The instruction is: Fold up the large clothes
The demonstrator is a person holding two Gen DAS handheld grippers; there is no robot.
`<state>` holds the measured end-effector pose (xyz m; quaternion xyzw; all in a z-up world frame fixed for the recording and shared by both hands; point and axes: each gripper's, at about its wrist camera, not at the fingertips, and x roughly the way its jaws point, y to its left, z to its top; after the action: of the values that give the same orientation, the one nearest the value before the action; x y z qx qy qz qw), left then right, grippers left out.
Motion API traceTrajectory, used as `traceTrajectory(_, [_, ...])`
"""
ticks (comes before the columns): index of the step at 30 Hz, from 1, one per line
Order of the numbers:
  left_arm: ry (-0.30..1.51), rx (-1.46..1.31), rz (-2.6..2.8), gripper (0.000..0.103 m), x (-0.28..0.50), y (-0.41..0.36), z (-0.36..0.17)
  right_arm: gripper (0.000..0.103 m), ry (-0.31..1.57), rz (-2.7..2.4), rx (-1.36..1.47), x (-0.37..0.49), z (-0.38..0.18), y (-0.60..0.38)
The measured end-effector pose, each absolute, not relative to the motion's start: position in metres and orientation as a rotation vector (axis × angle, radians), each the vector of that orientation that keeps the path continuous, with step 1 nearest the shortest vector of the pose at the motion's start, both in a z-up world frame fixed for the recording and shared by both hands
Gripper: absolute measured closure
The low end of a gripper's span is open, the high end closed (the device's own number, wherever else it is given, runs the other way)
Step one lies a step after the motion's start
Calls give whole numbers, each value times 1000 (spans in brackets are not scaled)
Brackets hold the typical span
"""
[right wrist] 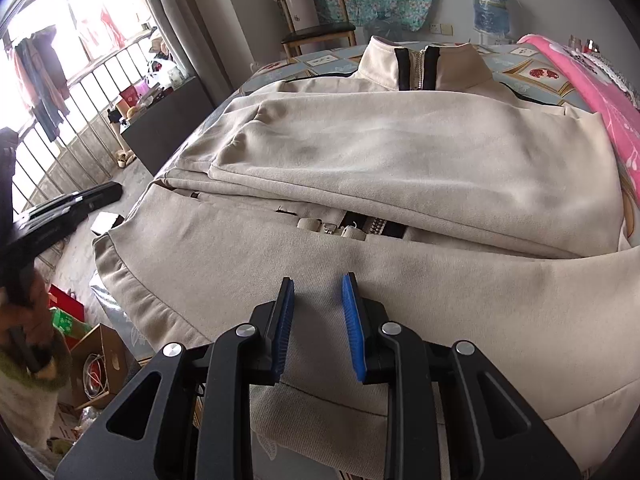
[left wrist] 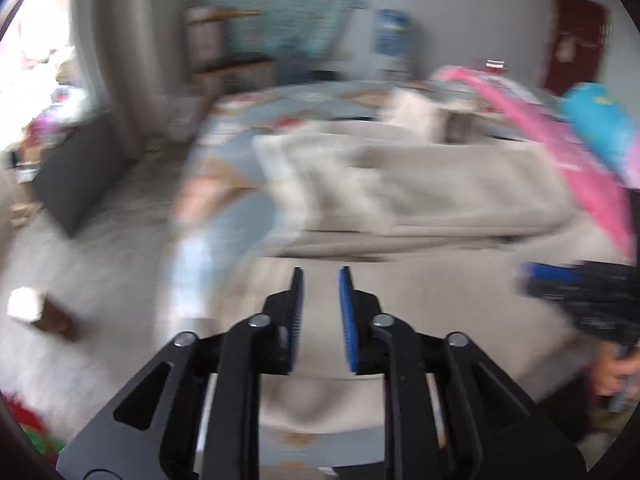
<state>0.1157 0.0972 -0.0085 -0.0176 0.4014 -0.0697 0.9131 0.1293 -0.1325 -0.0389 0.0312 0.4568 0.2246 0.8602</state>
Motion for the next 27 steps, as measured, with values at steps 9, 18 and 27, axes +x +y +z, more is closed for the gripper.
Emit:
traceTrajectory(9, [881,117,-179,80,129,33,-46,78,910,262,56,121,-14,-197])
traceTrajectory(18, [876,108,-187,79,135,37,-50,85,940,-60,96,140,-27,-280])
traceTrajectory(27, [922,74,-187,76,143,44,-38,53,936,85,126,100,13,-282])
